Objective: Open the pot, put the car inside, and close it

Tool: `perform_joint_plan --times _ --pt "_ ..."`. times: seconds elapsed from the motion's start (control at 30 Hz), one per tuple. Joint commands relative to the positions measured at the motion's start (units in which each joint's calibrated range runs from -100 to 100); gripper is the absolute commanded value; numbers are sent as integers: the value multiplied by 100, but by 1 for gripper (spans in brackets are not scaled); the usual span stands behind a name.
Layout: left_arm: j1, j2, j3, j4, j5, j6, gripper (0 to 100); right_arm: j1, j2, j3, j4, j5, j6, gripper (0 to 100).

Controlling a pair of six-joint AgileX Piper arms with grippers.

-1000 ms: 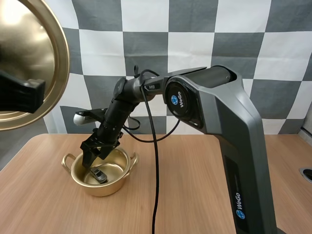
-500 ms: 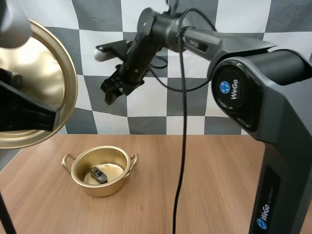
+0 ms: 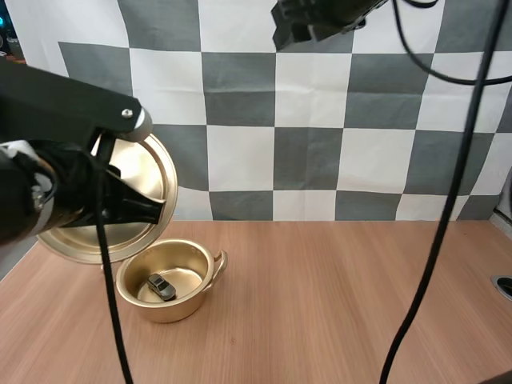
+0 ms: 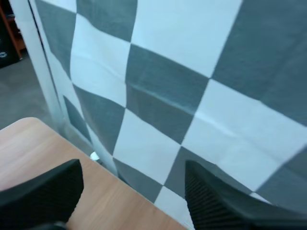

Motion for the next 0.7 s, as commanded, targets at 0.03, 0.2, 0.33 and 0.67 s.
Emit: perform_joint_plan --times 0.03,0.2,0.33,0.67 --pt "4 1071 0 -39 -694 25 0 -454 -941 5 10 0 -18 100" --pt "4 2149 0 -39 -782 25 0 -454 -1678 5 14 0 24 100" --pt "4 2858 0 -75 -603 25 0 -454 -2060 5 14 0 99 100" --pt "4 3742 0 -535 -520 315 0 -454 -2289 445 -60 0 254 100"
